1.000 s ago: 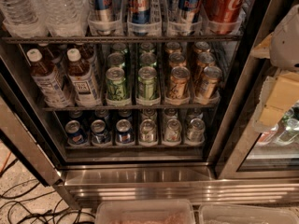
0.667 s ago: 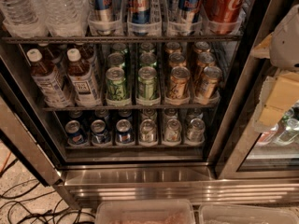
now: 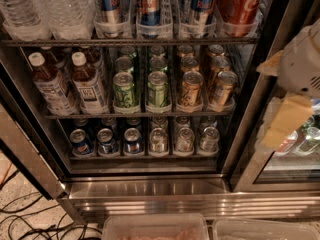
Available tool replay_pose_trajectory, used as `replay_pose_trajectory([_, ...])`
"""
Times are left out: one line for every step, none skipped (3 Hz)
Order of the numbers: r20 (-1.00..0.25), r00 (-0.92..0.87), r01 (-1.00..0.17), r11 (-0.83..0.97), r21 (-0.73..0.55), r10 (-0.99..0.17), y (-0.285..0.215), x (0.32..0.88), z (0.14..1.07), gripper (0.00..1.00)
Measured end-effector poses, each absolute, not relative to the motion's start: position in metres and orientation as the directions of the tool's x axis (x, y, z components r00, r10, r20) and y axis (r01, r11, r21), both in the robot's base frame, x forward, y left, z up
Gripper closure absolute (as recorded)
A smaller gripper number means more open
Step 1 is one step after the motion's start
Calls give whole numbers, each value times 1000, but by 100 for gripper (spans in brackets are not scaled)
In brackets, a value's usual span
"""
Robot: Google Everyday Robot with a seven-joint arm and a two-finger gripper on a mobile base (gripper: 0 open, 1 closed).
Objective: Pick redbull can from top shelf of fridge
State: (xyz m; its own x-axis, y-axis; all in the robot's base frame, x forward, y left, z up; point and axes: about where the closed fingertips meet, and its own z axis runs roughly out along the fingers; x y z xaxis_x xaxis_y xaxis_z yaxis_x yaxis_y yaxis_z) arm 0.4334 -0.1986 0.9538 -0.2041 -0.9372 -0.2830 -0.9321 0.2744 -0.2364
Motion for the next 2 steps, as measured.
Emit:
replay_pose_trajectory([-370, -176, -939, 268, -214, -912, -172, 424, 924, 0])
replay_pose_trajectory([-502, -122, -945, 255, -205, -856, -141, 416, 895, 0])
